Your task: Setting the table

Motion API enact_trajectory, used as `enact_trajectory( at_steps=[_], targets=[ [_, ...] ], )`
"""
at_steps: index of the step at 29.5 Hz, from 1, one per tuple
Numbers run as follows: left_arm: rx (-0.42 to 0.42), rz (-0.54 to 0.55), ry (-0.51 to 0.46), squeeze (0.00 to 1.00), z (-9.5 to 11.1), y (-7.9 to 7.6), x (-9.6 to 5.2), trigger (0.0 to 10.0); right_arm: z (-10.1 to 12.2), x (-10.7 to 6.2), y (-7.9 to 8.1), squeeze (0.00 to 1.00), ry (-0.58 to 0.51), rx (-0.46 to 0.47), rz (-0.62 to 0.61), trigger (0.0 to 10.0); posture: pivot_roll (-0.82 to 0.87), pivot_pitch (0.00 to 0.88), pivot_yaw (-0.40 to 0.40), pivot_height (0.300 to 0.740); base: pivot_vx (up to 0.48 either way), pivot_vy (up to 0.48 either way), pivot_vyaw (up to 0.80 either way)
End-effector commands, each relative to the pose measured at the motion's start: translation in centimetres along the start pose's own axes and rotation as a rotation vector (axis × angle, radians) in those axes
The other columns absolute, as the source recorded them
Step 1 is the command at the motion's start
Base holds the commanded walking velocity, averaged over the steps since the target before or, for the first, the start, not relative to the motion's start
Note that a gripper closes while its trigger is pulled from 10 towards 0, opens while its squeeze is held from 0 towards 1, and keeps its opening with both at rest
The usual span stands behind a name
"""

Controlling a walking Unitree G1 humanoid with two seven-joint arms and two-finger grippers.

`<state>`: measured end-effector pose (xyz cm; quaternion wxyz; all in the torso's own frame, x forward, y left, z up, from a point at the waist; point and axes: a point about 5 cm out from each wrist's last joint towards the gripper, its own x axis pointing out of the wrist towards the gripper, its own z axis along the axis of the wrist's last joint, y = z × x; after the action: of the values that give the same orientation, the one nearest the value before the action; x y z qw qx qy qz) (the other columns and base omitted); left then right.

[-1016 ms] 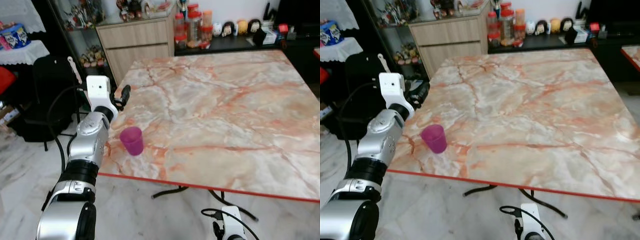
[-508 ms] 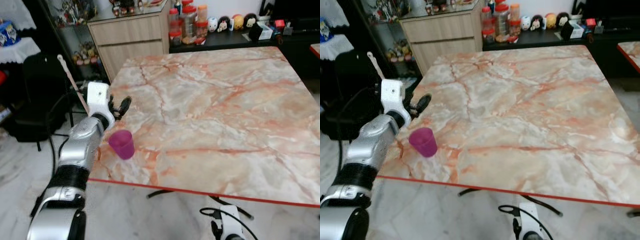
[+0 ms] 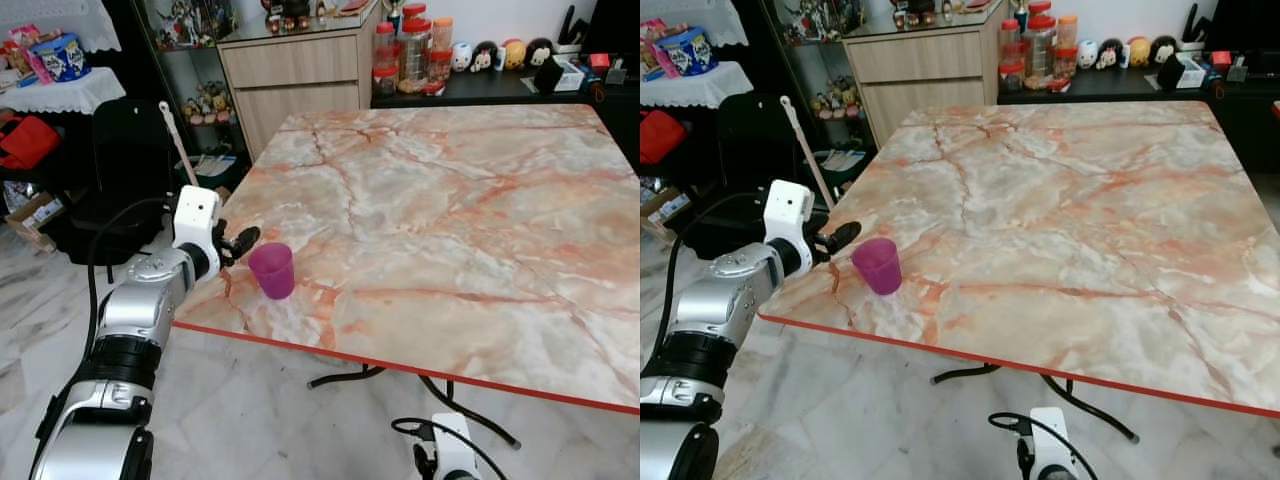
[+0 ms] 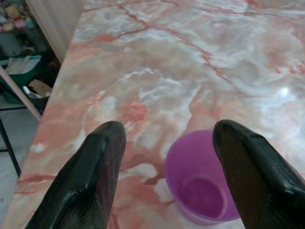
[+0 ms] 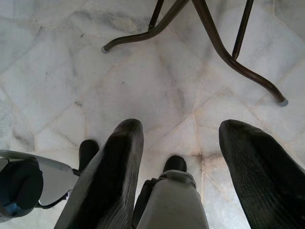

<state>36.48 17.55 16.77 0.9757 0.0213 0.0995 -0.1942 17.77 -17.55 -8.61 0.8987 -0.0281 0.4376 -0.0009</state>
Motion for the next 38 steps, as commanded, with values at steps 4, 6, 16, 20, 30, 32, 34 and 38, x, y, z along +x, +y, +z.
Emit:
enact_trajectory(
  at_steps=[4, 6, 16, 20, 30, 32, 34, 38],
  targets=[
    [0.046, -0.018, 0.053, 0.00, -0.1, -0.2, -0.2, 10.0, 0.2, 0.1, 0.4, 0.00, 0.000, 0.005, 0.013, 10.0, 0.00, 0.000, 0.137, 0.719, 0.000, 0.000, 0.00],
    [0.048, -0.018, 0.063, 0.00, -0.3, -0.3, -0.1, 10.0, 0.2, 0.1, 0.4, 0.00, 0.000, 0.004, 0.014, 10.0, -0.01, 0.000, 0.138, 0.719, 0.000, 0.000, 0.00],
    [0.090, -0.043, 0.144, 0.00, -1.3, -0.9, 0.0, 10.0, 0.2, 0.1, 0.4, 0.00, 0.001, 0.009, 0.015, 10.0, -0.01, 0.000, 0.139, 0.719, 0.000, 0.000, 0.00],
    [0.090, -0.045, 0.149, 0.00, -1.5, -0.9, -0.1, 10.0, 0.2, 0.1, 0.4, 0.00, 0.002, 0.009, 0.018, 10.0, -0.01, 0.000, 0.139, 0.719, 0.000, 0.000, 0.00],
    [0.092, -0.036, 0.157, 0.00, -1.8, -1.1, 0.0, 10.0, 0.1, 0.1, 0.3, 0.00, 0.003, 0.010, 0.014, 10.0, -0.01, 0.000, 0.138, 0.719, 0.000, 0.000, 0.00],
    [0.087, -0.032, 0.158, 0.00, -1.9, -1.1, 0.1, 10.0, 0.1, 0.1, 0.3, 0.00, 0.003, 0.010, 0.013, 10.0, -0.01, 0.000, 0.137, 0.719, 0.000, 0.000, 0.00],
    [0.085, -0.031, 0.158, 0.00, -1.9, -1.1, 0.1, 10.0, 0.1, 0.1, 0.2, 0.00, 0.003, 0.010, 0.012, 10.0, -0.01, 0.000, 0.137, 0.719, 0.000, 0.000, 0.00],
    [0.068, -0.031, 0.169, 0.00, -2.4, -1.4, 0.3, 10.0, 0.1, 0.0, 0.2, 0.00, 0.003, 0.010, 0.013, 10.0, -0.01, 0.000, 0.136, 0.719, 0.000, 0.000, 0.00]
  ],
)
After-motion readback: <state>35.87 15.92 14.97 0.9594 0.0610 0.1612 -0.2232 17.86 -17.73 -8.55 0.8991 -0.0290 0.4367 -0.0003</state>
